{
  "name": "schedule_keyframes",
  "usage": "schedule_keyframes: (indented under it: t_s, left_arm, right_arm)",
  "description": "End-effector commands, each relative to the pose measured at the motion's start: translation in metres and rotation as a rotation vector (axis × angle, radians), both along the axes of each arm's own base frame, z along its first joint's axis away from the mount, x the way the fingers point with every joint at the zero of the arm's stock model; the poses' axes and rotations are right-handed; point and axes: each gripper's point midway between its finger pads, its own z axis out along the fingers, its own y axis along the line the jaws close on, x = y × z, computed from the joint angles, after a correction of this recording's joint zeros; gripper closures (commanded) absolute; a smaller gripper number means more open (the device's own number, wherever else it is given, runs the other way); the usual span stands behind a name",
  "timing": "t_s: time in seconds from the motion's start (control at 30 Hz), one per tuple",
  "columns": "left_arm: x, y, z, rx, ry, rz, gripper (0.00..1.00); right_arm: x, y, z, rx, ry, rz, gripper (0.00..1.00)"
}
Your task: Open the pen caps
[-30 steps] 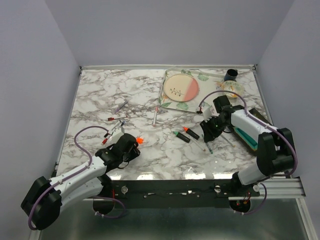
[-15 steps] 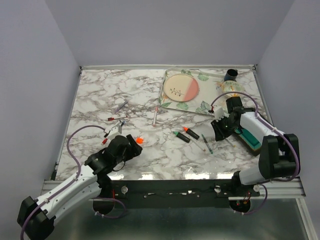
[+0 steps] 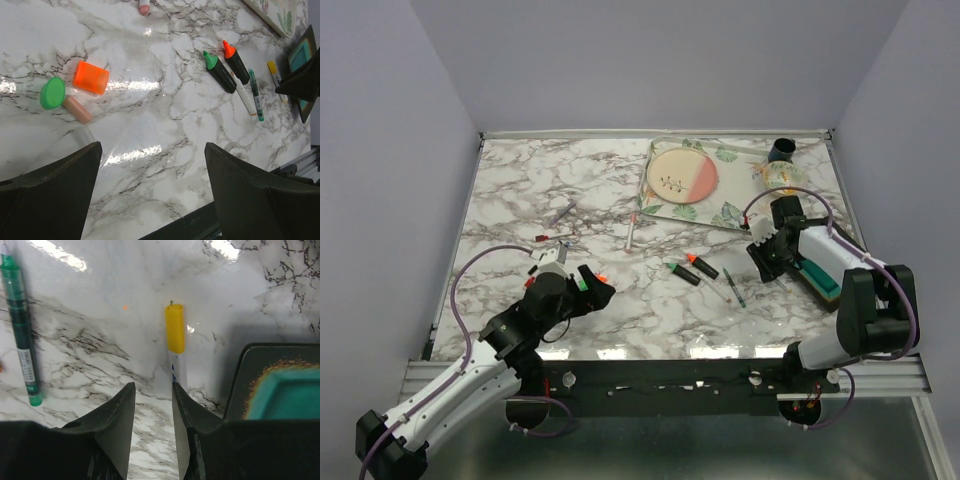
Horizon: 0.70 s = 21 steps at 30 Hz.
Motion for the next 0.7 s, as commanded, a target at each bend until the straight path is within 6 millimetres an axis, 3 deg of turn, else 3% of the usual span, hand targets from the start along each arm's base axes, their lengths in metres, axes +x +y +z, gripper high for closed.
schedule_keyframes:
  t_s: [0.0, 0.23, 0.33, 0.5, 0.67]
  left_arm:
    - [0.002, -0.015, 0.013, -0.036, -0.069, -0.081, 0.03]
    - [0.011, -0.03, 0.032, -0.102, -0.125, -0.107, 0.01]
    - [0.013, -0.036, 0.032, -0.113, -0.119, -0.118, 0.01]
    - [0.014, -0.039, 0.03, -0.117, -0.11, -0.122, 0.01]
    - [0.015, -0.039, 0.029, -0.122, -0.108, -0.118, 0.01]
  right_arm:
    - [0.003, -0.018, -0.011, -0.088, 0.008, -0.011, 0.58]
    - [0.002, -0.018, -0.016, -0.082, 0.031, -0.01, 0.6]
    - [0.003, -0.015, -0.011, -0.059, 0.016, -0.008, 0.6]
    - [0.014, -0.007, 0.014, -0.007, -0.092, 0.004, 0.6]
    - [0.017, -0.012, 0.016, -0.017, -0.109, -0.014, 0.59]
